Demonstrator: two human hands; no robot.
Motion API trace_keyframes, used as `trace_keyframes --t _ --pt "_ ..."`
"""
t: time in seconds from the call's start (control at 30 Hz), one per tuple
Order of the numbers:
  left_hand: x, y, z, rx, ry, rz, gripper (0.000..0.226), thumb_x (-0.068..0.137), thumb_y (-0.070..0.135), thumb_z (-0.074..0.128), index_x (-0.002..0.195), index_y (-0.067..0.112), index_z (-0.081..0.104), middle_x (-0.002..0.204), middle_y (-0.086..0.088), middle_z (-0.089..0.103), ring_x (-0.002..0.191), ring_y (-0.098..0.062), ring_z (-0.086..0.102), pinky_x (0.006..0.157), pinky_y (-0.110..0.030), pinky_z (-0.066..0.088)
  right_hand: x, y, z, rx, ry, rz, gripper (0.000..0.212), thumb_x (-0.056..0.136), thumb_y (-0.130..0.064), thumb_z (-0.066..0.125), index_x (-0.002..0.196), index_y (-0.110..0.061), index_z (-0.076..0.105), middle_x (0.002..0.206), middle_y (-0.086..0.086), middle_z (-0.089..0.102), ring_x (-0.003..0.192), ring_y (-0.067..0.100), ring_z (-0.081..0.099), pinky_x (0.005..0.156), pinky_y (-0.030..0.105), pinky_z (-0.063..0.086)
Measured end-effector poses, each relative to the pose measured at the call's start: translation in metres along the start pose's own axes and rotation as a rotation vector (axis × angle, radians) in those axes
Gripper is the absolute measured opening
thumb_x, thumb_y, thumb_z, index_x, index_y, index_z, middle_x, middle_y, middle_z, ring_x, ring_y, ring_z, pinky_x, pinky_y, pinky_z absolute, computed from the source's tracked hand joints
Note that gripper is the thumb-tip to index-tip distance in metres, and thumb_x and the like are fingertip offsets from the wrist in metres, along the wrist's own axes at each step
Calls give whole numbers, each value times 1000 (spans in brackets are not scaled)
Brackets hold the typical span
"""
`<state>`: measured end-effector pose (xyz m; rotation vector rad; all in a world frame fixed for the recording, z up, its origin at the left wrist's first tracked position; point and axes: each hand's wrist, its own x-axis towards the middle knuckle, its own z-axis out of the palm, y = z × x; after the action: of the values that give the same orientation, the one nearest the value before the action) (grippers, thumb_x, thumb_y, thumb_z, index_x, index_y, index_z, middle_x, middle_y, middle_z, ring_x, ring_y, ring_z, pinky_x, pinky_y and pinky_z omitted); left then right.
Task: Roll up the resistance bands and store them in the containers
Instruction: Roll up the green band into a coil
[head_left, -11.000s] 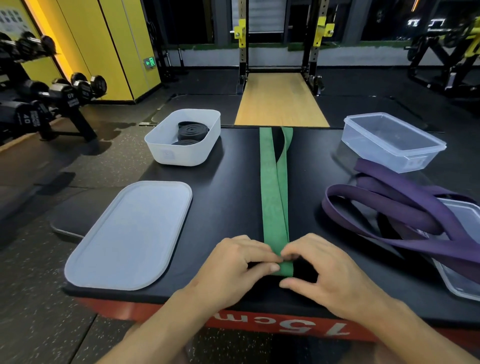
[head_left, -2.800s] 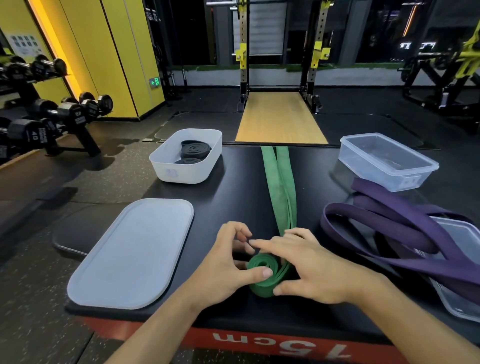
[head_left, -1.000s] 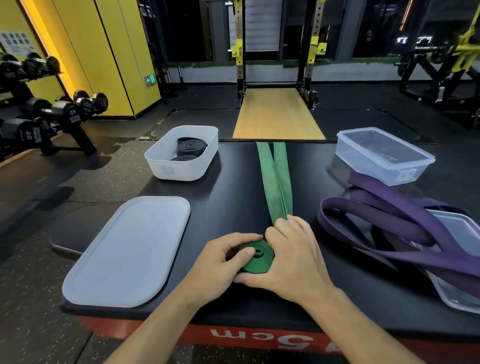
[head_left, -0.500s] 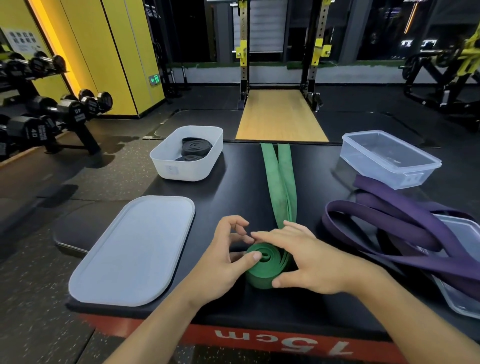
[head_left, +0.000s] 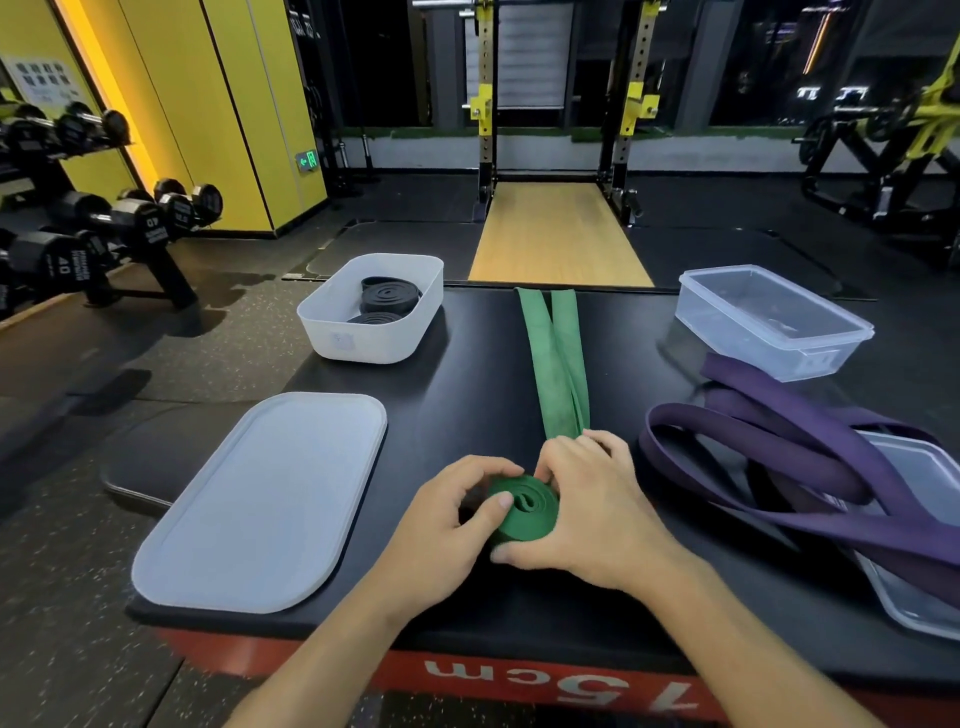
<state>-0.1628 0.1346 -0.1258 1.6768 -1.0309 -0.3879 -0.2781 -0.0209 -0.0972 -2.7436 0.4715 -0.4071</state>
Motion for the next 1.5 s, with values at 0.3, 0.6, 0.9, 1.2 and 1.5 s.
trace_keyframes --t 0.3,0.6,0.9,1.2,1.5 --pt "2 -7 -4 -180 38 -48 27 100 5 64 120 24 65 118 -1 70 115 -22 68 98 -33 54 -7 -11 6 -94 -30 -35 78 65 -94 54 113 -34 48 107 -20 45 109 7 44 118 34 19" --pt "2 -6 -6 -218 4 -54 23 100 12 67 114 23 53 121 -10 63 120 -16 64 98 -27 52 21 29 -28 48 -471 -260 92 83 -44 78 157 -49 24 124 -26 47 125 -8 38 124 29 -5" --pt "3 -4 1 -93 76 -30 12 94 32 66 104 35 60 98 5 64 99 -17 67 91 -33 55 26 10 -32 -150 -317 -264 72 55 -83 75 104 -34 52 100 -19 46 104 3 46 125 33 1" --pt "2 0 1 -118 78 -66 22 101 10 64 110 27 74 108 9 77 106 -13 72 95 -33 57 -5 -17 11 -196 215 -22 80 58 -103 47 70 -24 42 68 -16 38 70 13 43 112 42 35" --pt "5 3 -7 -175 32 -57 25 99 7 67 116 24 72 114 7 76 111 -11 70 96 -20 51 4 19 2 -72 -56 -183 76 56 -99 57 85 -31 44 85 -18 42 87 2 44 116 37 26"
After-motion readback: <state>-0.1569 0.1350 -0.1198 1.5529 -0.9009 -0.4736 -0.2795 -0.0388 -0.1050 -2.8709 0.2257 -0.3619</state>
